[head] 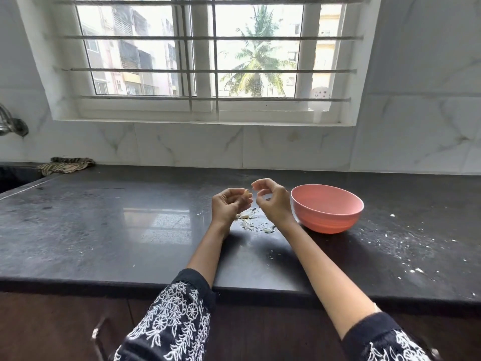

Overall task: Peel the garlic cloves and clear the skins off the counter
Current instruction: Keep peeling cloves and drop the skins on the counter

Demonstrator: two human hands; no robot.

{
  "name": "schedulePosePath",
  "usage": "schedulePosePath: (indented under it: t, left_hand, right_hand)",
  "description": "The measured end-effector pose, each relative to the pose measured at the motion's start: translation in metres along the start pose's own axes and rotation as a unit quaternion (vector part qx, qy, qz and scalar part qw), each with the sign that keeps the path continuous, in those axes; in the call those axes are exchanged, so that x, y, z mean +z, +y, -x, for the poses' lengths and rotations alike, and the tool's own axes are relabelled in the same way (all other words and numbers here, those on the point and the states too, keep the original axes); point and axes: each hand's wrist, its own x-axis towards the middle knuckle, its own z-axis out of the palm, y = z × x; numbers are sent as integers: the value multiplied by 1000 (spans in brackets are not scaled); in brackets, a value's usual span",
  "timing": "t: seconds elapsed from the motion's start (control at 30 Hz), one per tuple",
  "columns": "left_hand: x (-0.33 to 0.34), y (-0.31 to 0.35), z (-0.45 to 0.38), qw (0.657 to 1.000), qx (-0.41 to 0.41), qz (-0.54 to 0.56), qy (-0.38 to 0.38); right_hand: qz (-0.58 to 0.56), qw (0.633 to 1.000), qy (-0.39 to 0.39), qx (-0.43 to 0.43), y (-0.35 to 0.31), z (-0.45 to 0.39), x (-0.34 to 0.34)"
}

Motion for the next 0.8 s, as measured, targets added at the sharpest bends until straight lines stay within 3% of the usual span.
schedulePosePath:
  t: [0.4, 0.8]
  left_hand:
    - [-1, -1, 0, 980, 108, -169, 4]
    - [-3, -3, 2, 957, 158, -241, -2]
  right_hand:
    - [-40, 998, -45, 34, 0, 0, 0]
    - [-59, 993, -77, 72, 5, -2, -1]
